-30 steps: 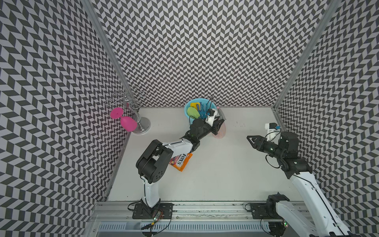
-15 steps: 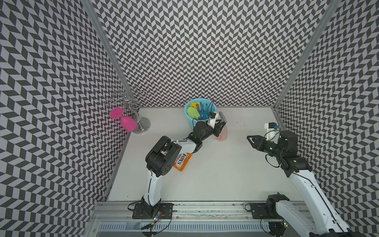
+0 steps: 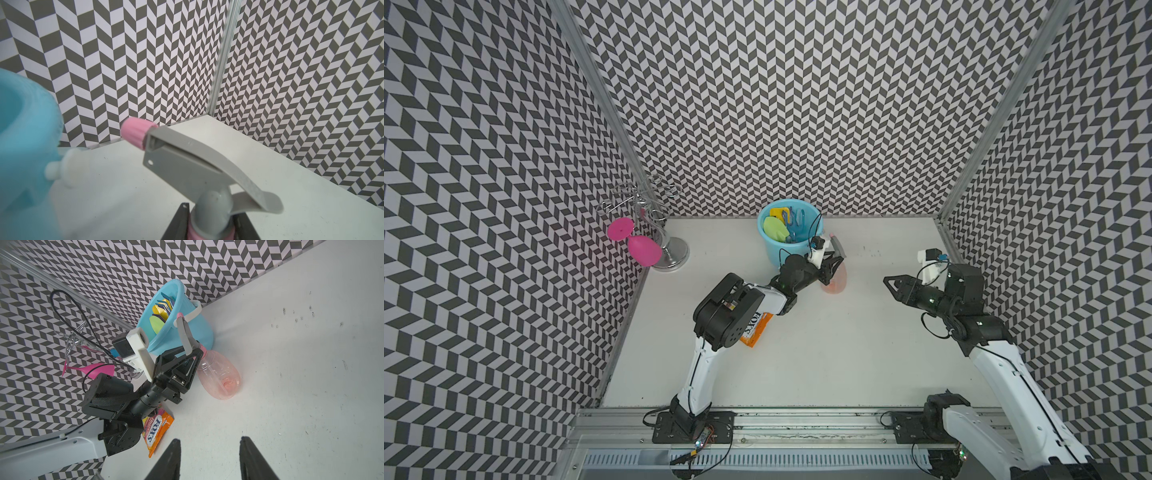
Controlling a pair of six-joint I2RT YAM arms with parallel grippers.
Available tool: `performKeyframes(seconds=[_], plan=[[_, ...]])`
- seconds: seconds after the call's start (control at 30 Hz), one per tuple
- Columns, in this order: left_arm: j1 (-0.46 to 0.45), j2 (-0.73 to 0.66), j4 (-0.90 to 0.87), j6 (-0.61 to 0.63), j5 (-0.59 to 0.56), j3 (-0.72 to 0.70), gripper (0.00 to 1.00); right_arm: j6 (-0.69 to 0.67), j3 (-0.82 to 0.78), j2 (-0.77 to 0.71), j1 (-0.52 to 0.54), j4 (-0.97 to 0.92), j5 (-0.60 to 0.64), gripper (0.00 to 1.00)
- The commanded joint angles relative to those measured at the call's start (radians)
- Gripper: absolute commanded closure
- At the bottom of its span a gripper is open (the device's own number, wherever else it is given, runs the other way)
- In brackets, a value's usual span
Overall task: Organize the gardening tools
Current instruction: Adjust the gardening tool at the center of the board.
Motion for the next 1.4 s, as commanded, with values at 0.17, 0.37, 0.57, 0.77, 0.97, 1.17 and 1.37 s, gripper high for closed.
performKeyframes(seconds=[0.17,0.37,0.57,0.77,0.97,1.17,1.37], plan=[[-0.021,0.034,0.074,0.02,0.038,0.026,0.77,-0.027,0.038,0.017,0.002,0.018,0.017,0.52],[-0.031,0.011,0.073,0.033,0.024,-0.014,0.58,-0.023,0.024,0.016,0.002,0.029,0.018,0.52],[-0.049,-0.02,0.067,0.056,-0.002,-0.057,0.44,-0.014,0.015,0.009,0.002,0.037,0.012,0.52],[-0.05,-0.064,0.062,0.054,-0.009,-0.107,0.0,-0.008,0.006,0.001,0.002,0.043,0.003,0.52],[-0.052,-0.134,0.054,0.053,-0.037,-0.178,0.0,0.003,-0.014,-0.007,0.002,0.072,-0.007,0.52],[-0.054,-0.244,0.017,0.061,-0.085,-0.282,0.0,0.014,-0.036,0.0,0.002,0.126,-0.006,0.52],[-0.054,-0.381,-0.077,0.087,-0.169,-0.392,0.0,0.028,-0.03,0.044,0.002,0.189,0.04,0.5]])
